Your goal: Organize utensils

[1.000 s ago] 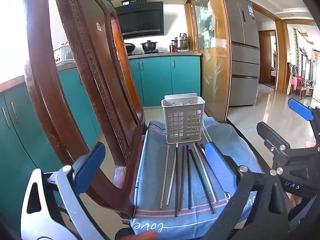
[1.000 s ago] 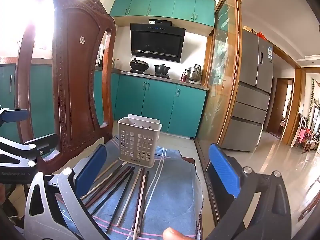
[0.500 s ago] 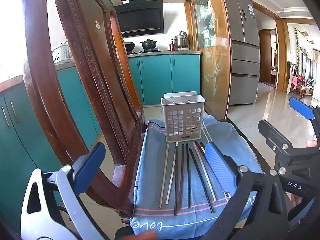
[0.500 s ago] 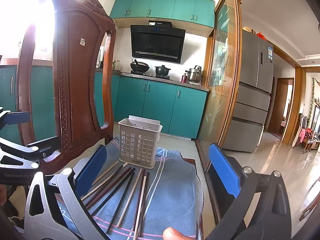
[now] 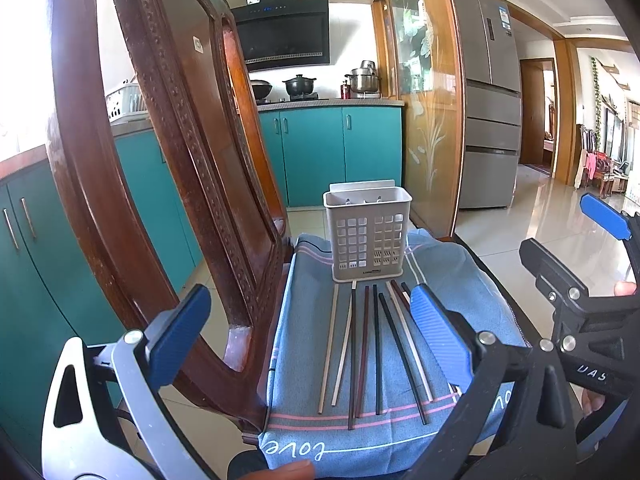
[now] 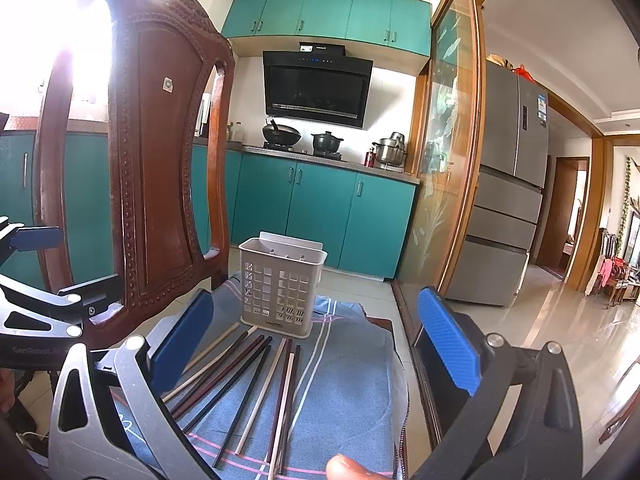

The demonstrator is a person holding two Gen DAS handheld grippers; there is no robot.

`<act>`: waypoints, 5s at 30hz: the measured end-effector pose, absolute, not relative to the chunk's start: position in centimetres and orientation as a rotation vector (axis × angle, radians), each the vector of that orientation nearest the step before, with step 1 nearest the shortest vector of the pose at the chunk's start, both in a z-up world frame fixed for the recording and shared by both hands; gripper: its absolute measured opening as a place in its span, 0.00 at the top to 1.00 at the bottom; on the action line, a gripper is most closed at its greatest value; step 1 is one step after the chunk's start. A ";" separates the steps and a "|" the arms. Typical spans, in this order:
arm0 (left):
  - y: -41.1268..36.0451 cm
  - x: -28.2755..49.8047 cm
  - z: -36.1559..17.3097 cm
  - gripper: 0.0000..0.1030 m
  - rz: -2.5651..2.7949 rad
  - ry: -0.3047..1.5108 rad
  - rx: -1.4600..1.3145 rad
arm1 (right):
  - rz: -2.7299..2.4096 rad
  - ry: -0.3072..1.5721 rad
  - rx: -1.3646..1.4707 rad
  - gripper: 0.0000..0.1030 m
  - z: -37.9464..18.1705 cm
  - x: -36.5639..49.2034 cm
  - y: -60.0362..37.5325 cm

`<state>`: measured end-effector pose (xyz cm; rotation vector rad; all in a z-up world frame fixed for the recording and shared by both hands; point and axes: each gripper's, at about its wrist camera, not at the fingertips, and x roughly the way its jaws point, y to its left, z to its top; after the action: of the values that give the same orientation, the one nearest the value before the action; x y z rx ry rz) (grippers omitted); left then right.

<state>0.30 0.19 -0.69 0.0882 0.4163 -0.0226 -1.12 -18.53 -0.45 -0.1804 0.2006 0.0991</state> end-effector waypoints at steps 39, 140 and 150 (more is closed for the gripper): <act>0.6 0.6 -0.3 0.04 -0.018 0.418 0.075 | 0.117 0.187 -0.178 0.03 -0.2 -0.9 -18.3; -0.2 26.5 -16.8 0.70 -0.158 1.096 -0.107 | 0.188 1.017 -0.099 0.68 -16.7 21.5 -19.3; -0.1 30.3 -17.9 0.68 -0.118 1.129 -0.041 | 0.178 1.030 -0.145 0.68 -17.3 25.8 -17.9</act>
<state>30.29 -0.11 -17.90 -0.0406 1.1293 -0.1179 25.82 -17.88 -17.28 -0.1452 1.0305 0.1778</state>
